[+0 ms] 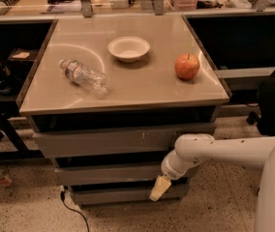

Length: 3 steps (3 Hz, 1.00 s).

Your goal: Open middle drawer

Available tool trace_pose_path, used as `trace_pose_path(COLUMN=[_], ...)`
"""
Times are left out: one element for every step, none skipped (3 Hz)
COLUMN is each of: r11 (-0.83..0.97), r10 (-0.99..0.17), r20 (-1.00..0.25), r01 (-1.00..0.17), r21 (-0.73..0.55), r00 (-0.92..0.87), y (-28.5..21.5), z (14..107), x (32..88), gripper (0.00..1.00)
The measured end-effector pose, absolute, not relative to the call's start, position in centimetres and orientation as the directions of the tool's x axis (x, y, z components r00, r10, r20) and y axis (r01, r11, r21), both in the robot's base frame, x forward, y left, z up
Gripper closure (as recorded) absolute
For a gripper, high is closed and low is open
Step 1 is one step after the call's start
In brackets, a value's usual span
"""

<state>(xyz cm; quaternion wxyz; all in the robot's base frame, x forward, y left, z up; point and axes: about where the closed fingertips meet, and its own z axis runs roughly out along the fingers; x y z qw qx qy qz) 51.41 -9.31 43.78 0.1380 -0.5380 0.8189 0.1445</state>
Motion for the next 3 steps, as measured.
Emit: trace_pose_path(r11=[0.374, 0.376, 0.389], r10=[-0.857, -0.873, -0.876], r20=[-0.341, -0.284, -0.245], r01=[-0.922, -0.918, -0.909], r21=[0.104, 0.122, 0.15], r00=[-0.386, -0.396, -0.416], y=[-9.6, -10.1, -10.9], z=[43.9, 45.5, 46.7], x=[50.5, 47.9, 44.8], gripper=[0.0, 0.0, 0.0])
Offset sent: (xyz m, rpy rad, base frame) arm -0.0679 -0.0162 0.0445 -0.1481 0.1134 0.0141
